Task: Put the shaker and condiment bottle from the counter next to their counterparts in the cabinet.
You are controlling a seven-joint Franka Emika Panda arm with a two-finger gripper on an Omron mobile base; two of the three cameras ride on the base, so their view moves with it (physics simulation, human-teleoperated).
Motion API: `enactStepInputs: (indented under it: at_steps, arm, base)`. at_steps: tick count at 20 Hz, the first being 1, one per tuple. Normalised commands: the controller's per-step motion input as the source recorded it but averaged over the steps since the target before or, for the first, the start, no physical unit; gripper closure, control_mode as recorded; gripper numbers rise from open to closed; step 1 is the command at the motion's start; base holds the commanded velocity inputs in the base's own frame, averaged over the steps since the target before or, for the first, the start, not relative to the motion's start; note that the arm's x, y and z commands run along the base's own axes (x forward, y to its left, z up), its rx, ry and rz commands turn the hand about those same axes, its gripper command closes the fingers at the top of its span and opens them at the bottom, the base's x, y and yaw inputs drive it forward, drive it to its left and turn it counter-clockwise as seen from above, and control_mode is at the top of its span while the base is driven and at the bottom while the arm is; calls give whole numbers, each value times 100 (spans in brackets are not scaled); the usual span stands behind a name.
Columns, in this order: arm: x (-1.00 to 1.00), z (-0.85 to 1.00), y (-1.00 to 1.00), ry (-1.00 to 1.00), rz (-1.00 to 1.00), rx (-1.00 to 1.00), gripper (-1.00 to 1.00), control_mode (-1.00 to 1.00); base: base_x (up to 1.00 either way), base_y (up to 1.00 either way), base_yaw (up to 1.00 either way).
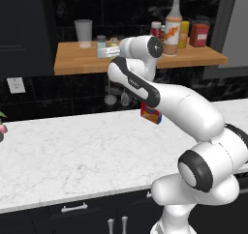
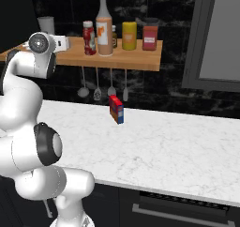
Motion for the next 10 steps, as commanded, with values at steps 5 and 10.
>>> enactStepInputs:
  at_steps: [5,10]
  arm:
    - [-4,-1,0,-6,1,0,-100,-100]
    - [0,16,0,-15,0,-1,-100,-100]
  base:
    - [0,0,0]
    - [0,0,0]
